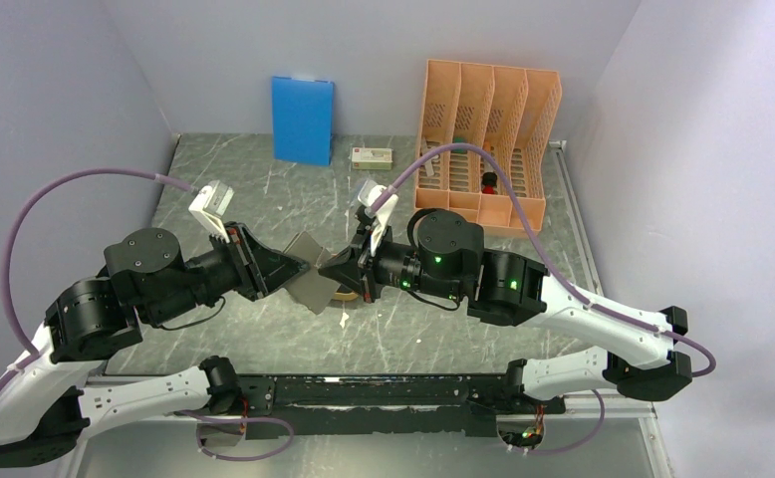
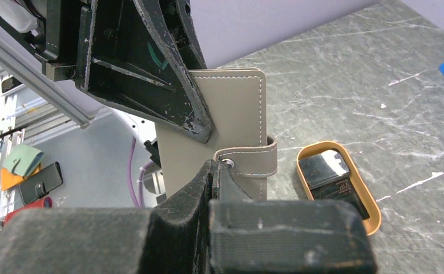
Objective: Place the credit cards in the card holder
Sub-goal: Close the card holder at the center of the board.
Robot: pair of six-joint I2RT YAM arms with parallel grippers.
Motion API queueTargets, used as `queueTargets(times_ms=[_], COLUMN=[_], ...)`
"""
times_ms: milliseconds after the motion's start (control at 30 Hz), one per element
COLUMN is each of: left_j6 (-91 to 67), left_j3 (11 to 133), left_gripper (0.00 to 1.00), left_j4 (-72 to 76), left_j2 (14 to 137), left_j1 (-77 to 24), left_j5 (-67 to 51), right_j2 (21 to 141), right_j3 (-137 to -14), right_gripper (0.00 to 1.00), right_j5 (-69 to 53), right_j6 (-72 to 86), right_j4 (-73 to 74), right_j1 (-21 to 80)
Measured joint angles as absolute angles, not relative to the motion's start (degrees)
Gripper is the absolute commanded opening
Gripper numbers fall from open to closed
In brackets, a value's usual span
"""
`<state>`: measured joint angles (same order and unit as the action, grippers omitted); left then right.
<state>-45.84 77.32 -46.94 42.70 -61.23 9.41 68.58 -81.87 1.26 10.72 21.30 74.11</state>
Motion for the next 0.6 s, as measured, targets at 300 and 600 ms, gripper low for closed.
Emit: queueTargets(times_ms=[300,600], left_j6=[-45.82,-45.52], left_j3=[77.3,76.95], left_gripper=[0.05,0.05], left_j4=[-46.65,-45.78], left_j2=[42.7,42.68], left_j1=[-61.23,-61.21], left_j5=[9.1,8.67], right_j2=[68.6,68.2], right_j3=[-81.87,-81.25], right_gripper=[0.0,0.0], right_j5=[1.3,2.76], right_j6=[10.76,11.57], right_j4=[21.19,20.45], right_j1=[74.11,74.11])
